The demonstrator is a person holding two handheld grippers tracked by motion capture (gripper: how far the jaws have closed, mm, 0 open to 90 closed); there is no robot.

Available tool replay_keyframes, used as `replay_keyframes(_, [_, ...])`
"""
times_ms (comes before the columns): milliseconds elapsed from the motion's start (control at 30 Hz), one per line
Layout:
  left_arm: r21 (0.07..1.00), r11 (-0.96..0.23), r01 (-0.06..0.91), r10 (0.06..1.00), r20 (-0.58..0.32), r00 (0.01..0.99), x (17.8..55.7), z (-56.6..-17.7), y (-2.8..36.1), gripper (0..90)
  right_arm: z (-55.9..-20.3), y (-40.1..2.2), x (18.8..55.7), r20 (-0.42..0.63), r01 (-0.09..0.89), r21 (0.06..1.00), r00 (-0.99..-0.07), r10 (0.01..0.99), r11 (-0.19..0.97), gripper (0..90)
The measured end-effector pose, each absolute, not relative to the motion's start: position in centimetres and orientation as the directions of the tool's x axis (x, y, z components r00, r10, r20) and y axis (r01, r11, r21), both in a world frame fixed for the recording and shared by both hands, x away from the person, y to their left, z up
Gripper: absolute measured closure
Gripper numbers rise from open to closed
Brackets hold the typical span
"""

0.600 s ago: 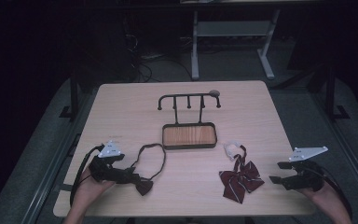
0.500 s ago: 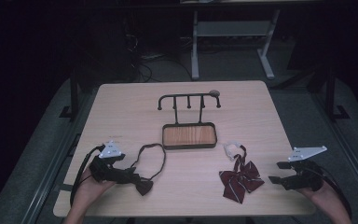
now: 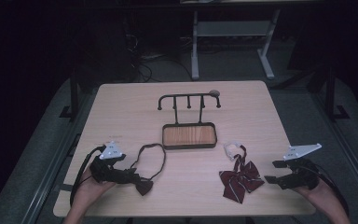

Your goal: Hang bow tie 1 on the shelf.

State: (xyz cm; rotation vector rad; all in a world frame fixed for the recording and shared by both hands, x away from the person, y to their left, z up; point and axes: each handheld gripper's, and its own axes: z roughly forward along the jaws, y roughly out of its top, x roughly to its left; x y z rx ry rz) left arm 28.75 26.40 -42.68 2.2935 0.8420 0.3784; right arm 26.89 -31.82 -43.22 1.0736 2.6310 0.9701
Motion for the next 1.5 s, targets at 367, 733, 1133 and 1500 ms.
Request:
replay_keyframes(367, [0.667, -0.582, 0.465, 0.654, 0.045, 0.755, 28.7, -42.6, 26.4, 31.0, -42.6, -30.6, 27.7, 0.106, 0.562, 0.608, -0.758, 0.644, 0.561, 27.9])
replay_keyframes(733, [0.668, -0.576, 0.47, 0.658, 0.039, 0.752, 28.6, -42.7, 26.5, 30.9, -41.2, -28.7, 29.1, 0.098, 0.547, 0.585, -0.781, 0.617, 0.599, 31.1])
replay_keyframes(1133, [0.668, -0.581, 0.465, 0.651, 0.039, 0.758, 28.7, -42.7, 26.4, 30.9, -40.3, -27.2, 30.6, 0.084, 0.528, 0.557, -0.804, 0.588, 0.642, 37.8])
replay_keyframes(1500, [0.668, -0.585, 0.46, 0.647, 0.042, 0.761, 28.7, -42.7, 26.4, 30.6, -39.7, -25.4, 32.2, 0.071, 0.51, 0.54, -0.82, 0.568, 0.669, 38.6])
